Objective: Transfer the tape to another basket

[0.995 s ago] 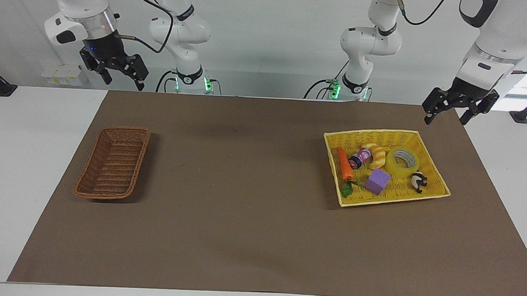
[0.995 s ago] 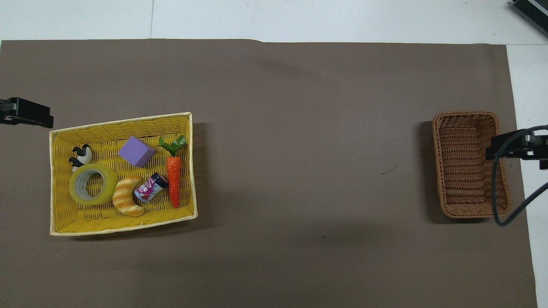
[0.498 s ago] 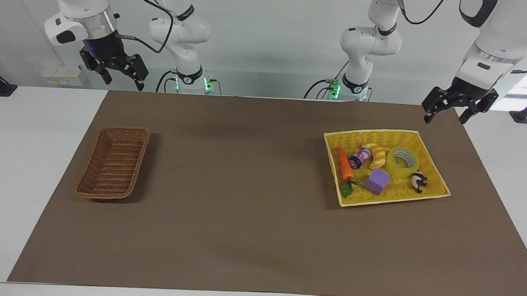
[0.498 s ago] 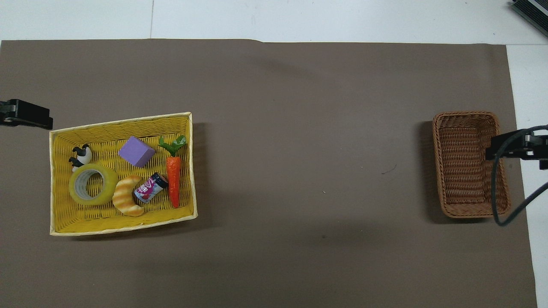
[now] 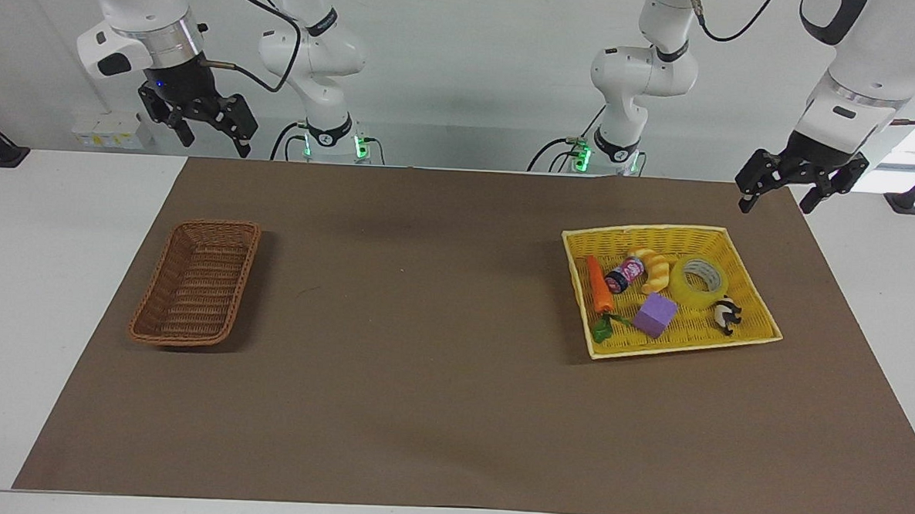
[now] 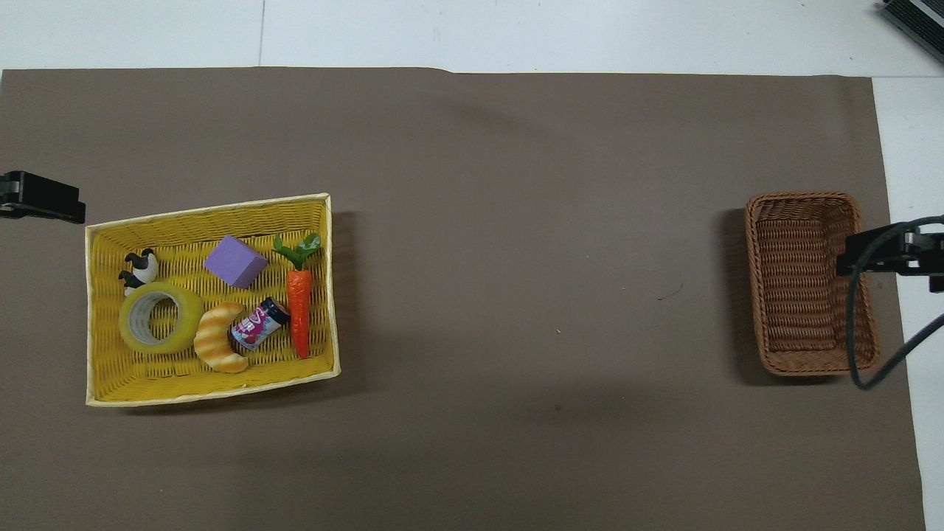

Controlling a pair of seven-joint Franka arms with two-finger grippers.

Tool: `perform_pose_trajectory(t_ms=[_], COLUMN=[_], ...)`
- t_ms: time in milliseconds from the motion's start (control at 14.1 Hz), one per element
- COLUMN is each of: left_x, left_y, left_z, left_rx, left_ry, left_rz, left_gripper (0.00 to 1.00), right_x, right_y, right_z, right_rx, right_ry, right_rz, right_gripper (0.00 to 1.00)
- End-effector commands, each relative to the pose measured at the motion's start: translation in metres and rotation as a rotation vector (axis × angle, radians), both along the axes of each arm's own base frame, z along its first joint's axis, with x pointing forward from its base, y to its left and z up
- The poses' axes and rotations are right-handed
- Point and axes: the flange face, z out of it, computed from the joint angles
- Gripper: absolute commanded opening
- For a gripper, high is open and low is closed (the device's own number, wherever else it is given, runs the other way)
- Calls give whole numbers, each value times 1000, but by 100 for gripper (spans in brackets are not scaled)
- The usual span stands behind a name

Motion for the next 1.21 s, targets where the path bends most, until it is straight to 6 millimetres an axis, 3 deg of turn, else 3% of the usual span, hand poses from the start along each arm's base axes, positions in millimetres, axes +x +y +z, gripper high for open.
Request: perform_pose_trajectory(t_ms=[0,640,853,924,1137], left_x=[-9,-9,-15,-24,-42], left_y=[4,5,25,27,50], left_z=[0,-1,-5,-13,-63], left_rx=[-9,-9,-10,-11,-15], left_ry=[10,19,31,58,129], left_rz=[-5,0,29,31,73], left_gripper=[100,100,100,100,100], right_x=[1,0,-5,-7,-17], right_y=[-4,-7,-5,-3,1], right_z=[2,1,0,-2,-9], right_rx=[8,8,10,13,19], right_ry=[8,13,36,39,53], right_rz=[23,17,25,37,135], right_gripper=[100,100,100,100,100])
